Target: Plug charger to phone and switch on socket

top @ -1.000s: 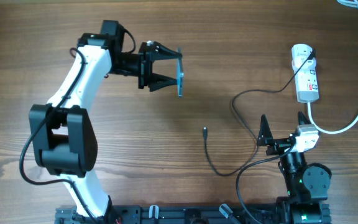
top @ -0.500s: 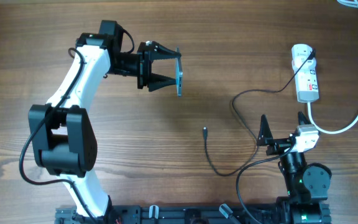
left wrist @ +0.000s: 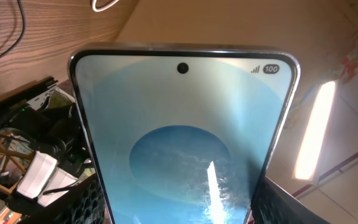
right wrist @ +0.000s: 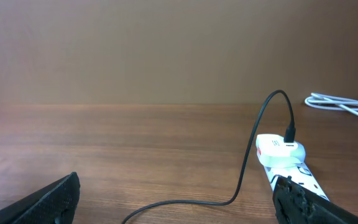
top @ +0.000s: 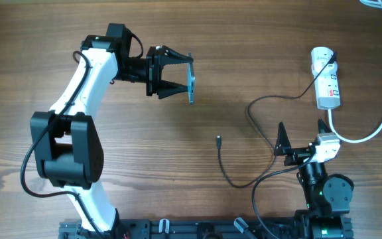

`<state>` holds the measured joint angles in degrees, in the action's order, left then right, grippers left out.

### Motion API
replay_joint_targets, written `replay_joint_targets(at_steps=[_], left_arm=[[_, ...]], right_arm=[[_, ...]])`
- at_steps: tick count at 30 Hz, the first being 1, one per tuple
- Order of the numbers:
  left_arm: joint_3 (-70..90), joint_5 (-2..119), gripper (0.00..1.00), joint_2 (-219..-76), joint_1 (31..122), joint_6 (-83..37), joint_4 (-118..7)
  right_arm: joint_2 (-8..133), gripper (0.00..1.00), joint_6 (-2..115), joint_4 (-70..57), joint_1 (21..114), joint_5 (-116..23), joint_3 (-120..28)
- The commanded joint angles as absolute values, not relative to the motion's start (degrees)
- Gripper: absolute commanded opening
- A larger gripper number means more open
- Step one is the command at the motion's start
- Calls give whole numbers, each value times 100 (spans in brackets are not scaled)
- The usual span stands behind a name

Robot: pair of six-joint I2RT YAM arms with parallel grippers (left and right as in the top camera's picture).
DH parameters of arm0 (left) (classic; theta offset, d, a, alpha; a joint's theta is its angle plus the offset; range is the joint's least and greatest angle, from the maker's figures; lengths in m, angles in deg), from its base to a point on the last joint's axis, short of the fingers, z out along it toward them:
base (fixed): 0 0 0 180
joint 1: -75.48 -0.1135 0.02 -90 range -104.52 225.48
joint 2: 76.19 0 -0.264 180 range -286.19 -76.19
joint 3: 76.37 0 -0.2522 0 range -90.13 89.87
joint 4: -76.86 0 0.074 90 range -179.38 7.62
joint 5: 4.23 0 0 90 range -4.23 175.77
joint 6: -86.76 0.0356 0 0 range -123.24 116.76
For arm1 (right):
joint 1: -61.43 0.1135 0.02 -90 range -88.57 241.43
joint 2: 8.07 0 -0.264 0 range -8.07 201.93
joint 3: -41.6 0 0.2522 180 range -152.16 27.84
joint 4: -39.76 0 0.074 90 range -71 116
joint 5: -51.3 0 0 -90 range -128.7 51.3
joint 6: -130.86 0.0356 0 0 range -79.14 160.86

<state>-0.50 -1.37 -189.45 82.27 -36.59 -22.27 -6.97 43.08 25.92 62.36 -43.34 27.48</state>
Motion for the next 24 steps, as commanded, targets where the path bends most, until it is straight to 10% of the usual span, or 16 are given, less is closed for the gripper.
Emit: replay_joint_targets(at_steps=[1, 24], left_arm=[[-56, -460, 61, -18750, 8233, -3672, -2203], [-56, -462, 60, -18750, 8231, -3672, -2135]], right_arm=[[-754, 100, 4236, 2610, 6209, -4258, 2754], [-749, 100, 4236, 2610, 6209, -4258, 2754]])
